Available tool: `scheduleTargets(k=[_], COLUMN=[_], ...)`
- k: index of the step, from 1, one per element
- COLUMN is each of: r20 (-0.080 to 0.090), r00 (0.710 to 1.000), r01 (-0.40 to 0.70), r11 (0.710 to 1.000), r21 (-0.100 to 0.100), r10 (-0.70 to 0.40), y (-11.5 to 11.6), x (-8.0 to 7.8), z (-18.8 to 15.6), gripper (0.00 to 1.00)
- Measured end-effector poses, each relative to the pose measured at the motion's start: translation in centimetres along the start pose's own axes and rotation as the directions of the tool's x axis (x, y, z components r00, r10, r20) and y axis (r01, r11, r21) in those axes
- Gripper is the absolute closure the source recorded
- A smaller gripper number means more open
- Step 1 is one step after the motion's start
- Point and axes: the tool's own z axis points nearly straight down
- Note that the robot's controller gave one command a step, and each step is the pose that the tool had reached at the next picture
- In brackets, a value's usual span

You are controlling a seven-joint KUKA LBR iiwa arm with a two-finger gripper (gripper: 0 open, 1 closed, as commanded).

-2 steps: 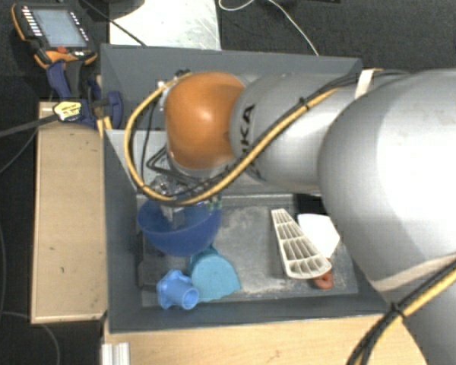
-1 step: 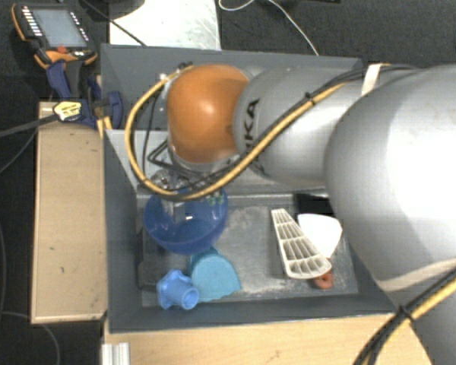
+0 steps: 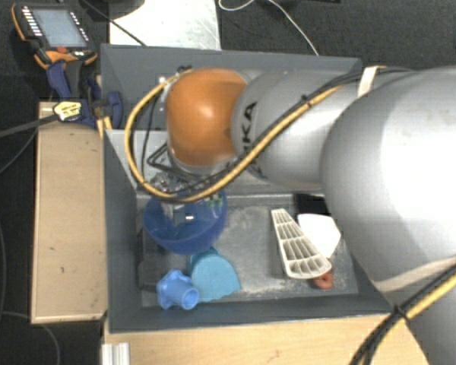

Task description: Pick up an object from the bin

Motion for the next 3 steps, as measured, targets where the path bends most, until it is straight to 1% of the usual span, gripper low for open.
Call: scheduleTargets(k=[1,2,3], r20=[0.014,0.001,0.024], r00=[1.000,1.000,1.000], r01=[-0.006,-0.008,-0.014], r11=[1.000,1.000,1.000], r21=[0.000,-0.001,-0.001], r10=[0.006,0.008,0.014], y=[-0.1,-0.1,-0.2], x=[-0.5,-0.2,-0.8], z=[-4.6,-3.4,-8.2], gripper=[1.00,1.00,1.00])
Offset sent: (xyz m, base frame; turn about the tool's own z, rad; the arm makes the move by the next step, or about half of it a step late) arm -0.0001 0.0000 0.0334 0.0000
